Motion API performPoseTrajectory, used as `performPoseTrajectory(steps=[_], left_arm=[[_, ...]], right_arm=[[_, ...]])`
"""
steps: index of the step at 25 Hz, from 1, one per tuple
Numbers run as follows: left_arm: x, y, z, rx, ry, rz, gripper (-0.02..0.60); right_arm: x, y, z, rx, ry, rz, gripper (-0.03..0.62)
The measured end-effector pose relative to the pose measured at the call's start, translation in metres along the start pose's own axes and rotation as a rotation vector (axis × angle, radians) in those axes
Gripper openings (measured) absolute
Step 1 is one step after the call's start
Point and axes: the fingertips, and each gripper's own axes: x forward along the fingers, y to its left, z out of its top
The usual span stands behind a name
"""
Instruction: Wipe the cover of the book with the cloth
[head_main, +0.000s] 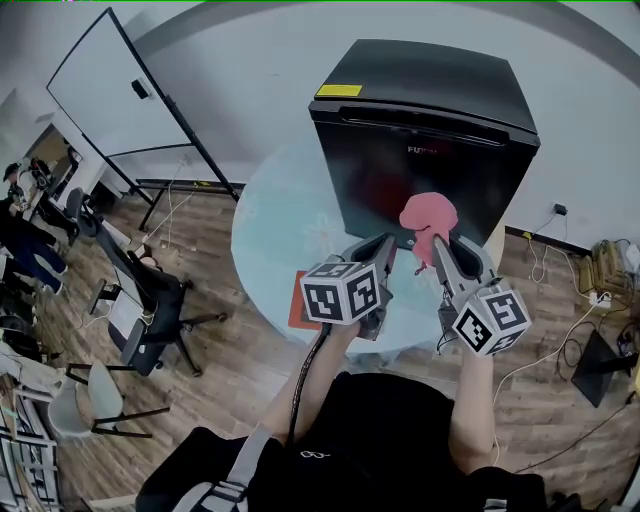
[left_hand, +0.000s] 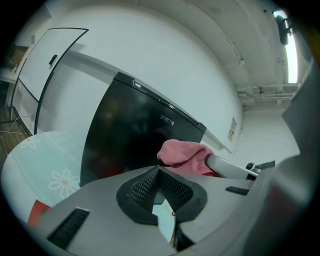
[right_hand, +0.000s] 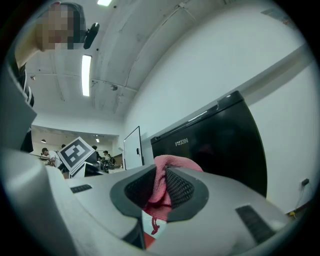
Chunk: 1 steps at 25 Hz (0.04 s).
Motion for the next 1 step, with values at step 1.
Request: performPoseTrajectory(steps=[1], left_arm=[[0.0004, -0.0007, -0.0035, -0.006, 0.004, 0.000, 0.014]], right_arm=[[-0.0018, -0.0002, -0.0002, 0.004, -0.001, 0.003, 0.058]])
